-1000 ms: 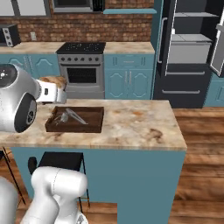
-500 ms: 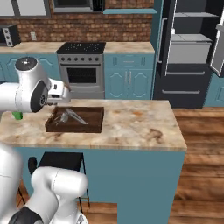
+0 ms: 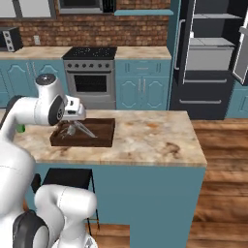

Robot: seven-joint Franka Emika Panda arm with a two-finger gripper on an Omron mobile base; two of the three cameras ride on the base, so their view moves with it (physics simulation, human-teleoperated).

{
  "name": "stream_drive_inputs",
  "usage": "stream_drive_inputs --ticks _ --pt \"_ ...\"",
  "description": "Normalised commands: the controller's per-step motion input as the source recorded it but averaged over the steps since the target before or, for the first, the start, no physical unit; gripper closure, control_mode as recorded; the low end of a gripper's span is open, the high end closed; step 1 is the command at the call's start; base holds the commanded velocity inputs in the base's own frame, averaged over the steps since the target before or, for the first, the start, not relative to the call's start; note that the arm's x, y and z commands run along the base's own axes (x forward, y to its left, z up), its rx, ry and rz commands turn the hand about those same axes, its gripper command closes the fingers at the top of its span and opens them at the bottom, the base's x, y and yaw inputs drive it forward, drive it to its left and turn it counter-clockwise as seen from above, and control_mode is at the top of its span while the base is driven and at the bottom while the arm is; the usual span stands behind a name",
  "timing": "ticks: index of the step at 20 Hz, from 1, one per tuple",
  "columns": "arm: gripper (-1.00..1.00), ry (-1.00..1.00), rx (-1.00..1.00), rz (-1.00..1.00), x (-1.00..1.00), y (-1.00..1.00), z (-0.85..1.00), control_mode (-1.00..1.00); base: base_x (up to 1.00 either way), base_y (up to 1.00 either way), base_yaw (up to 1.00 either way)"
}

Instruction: Gather the avocado and corn from the fridge and place them on a tray on the dining counter. Then gather the chicken drumstick and fish from the fridge and place them on the other tray.

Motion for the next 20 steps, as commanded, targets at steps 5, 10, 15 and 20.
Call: stream_drive_inputs --ticks 5,10,15,20 --pt "1.00 0.00 -0.07 0.00 0.53 0.00 -0.65 -1.00 0.00 0.00 0.00" --pt "1.00 0.00 -0.05 -0.01 0.62 0.00 -0.57 -1.00 0.00 0.00 0.00" --pt "1.00 0.00 -0.04 -0.01 0.62 0.02 -0.52 -1.00 0.00 0.00 0.00" --pt "1.00 0.00 -0.01 0.00 0.55 0.02 -0.40 -1.00 0.00 0.00 0.00"
